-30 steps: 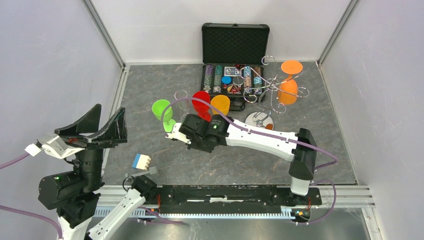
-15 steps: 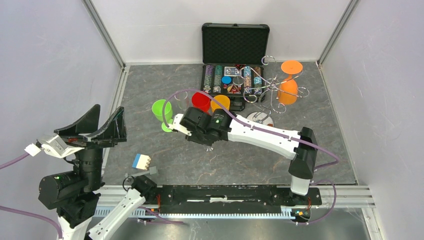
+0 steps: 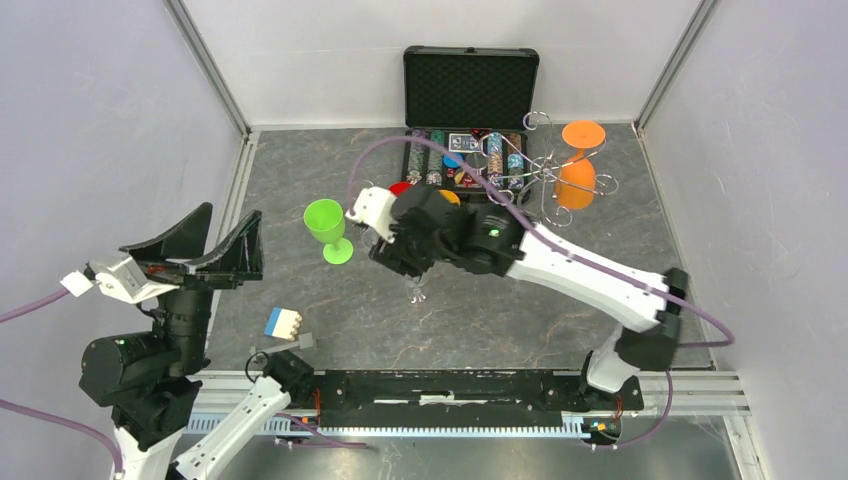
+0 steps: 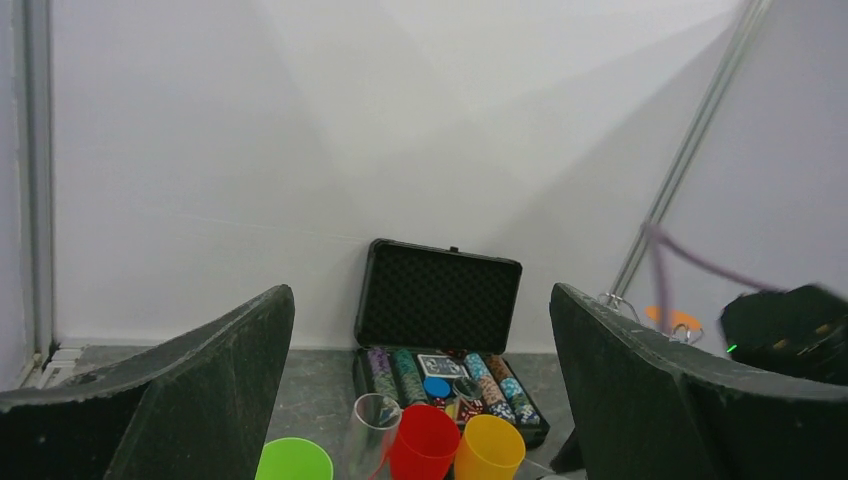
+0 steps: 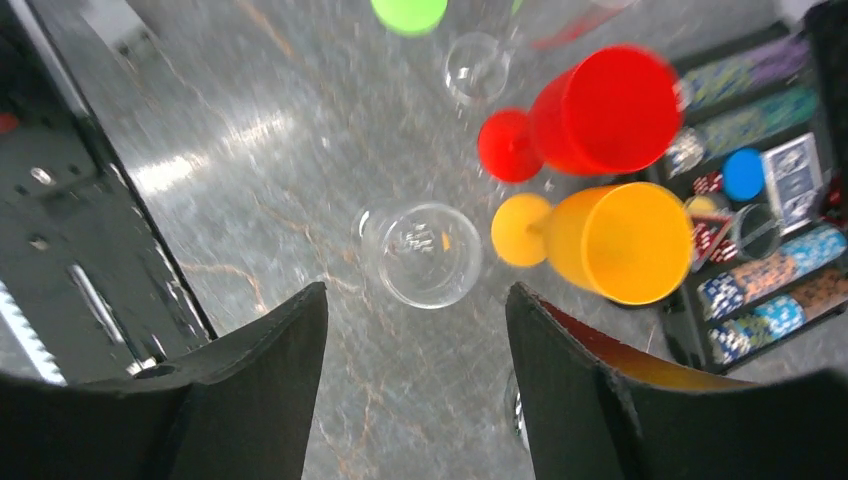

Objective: Take the wine glass off the wine glass rack

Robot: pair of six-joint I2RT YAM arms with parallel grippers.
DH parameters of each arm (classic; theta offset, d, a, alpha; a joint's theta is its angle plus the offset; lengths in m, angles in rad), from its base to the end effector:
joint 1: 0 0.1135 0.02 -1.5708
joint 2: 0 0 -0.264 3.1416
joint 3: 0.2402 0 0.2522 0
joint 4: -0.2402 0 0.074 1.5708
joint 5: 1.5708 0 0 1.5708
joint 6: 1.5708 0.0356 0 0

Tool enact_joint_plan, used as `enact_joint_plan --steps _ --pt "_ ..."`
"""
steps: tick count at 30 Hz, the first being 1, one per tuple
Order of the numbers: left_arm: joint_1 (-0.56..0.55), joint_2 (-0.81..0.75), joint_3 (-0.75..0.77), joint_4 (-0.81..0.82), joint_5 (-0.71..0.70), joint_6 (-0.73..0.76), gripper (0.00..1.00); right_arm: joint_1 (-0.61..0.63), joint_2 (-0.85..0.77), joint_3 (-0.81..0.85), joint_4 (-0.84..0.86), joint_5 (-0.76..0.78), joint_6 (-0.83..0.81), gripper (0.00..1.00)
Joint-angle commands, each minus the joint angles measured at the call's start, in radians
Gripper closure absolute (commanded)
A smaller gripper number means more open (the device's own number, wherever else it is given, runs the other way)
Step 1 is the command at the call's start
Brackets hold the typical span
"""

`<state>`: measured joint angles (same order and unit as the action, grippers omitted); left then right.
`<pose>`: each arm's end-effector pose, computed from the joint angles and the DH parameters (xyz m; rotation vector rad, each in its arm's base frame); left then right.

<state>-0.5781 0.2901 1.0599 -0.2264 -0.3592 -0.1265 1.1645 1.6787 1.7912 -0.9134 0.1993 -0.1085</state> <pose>0.0010 0.0143 0.4581 -0.0919 1.0719 -0.4518 0.1491 0.3287 0.3849 -1.3298 1.9605 0.2787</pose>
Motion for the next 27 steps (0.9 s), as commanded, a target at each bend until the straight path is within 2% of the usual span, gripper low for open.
enact_joint_plan --steps 1,4,7,9,12,16,21,24,27 --pt "0.000 0.049 0.040 -0.035 0.096 -0.023 0.00 -0.002 -0.194 0.008 0.159 -0.037 0.037 0.28" --pt "0.000 0.068 0.035 -0.039 0.138 -0.036 0.00 -0.002 -0.304 -0.043 0.260 0.037 0.042 0.21" --pt "0.000 0.092 0.034 -0.041 0.171 -0.060 0.00 -0.004 -0.397 -0.077 0.333 0.206 0.024 0.11" --pt "-0.001 0.105 0.033 -0.037 0.204 -0.073 0.00 -0.021 -0.418 -0.066 0.351 0.360 0.007 0.06" --pt "0.000 0.120 0.022 -0.024 0.233 -0.096 0.00 -0.089 -0.405 0.006 0.349 0.433 -0.014 0.03" --pt "-0.002 0.145 0.013 -0.011 0.272 -0.138 0.00 -0.304 -0.342 0.129 0.317 0.353 0.009 0.02" --pt "0.000 0.173 0.008 -0.012 0.334 -0.179 0.00 -0.516 -0.307 0.171 0.312 0.240 0.099 0.03" --pt "0.000 0.179 -0.008 -0.011 0.342 -0.195 0.00 -0.662 -0.322 0.143 0.324 0.175 0.191 0.15" --pt "-0.001 0.186 -0.020 -0.002 0.352 -0.209 0.00 -0.812 -0.334 0.106 0.324 0.060 0.271 0.22"
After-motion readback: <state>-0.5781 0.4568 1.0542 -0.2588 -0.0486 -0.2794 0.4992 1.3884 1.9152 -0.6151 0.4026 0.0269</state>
